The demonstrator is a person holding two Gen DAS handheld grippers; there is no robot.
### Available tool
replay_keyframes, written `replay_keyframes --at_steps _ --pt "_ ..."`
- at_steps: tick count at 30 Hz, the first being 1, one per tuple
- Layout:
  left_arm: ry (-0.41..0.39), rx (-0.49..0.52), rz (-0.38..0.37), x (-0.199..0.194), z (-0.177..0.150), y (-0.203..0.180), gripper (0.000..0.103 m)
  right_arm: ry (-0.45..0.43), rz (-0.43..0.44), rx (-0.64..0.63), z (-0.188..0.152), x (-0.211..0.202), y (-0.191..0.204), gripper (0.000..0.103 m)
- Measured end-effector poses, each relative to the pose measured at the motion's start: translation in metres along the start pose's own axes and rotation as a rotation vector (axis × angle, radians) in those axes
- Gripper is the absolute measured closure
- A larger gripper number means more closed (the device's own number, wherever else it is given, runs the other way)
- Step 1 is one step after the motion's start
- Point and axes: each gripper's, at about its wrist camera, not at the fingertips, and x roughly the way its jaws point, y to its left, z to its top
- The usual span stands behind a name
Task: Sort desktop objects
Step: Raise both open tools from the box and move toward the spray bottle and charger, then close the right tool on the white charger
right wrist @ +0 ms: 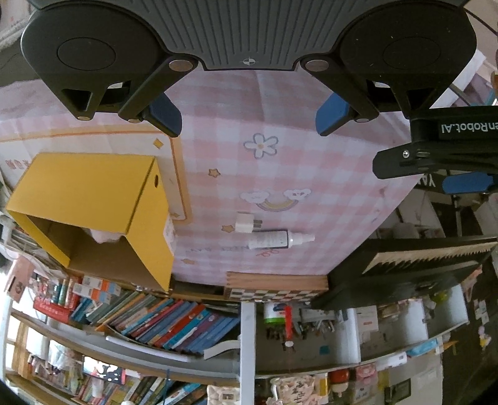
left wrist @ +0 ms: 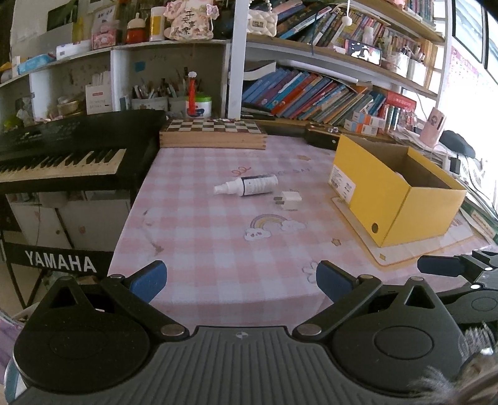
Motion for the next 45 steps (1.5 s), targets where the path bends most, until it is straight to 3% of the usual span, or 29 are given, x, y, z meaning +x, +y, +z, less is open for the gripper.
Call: replay_keyframes --at_steps 10,24,38,41,43,45 --pt "-0.004 -0.025 -0.002 0.044 0.029 0.001 0.0 0.031 0.032 -0.031 0.031 0.045 -0.009 0.008" --pt "0.019 -0.051 0.069 0.121 0.08 0.008 0.0 0.017 0.045 -0.086 0.068 0.117 -0.016 0.011" --pt "0.07 -0.031 0.148 0.162 0.108 0.015 0.0 0.071 0.07 -0.021 0.093 0.194 -0.012 0.034" --pt "0.083 -0.027 0.153 0.167 0.109 0.015 0.0 0.074 0.073 -0.02 0.093 0.203 -0.013 0.044" --pt "0.089 -0.022 0.152 0.172 0.111 0.015 0.0 0.064 0.083 -0.022 0.094 0.203 -0.015 0.059" --pt "0.092 -0.014 0.142 0.177 0.111 0.014 0.0 0.066 0.097 -0.001 0.095 0.203 -0.022 0.059"
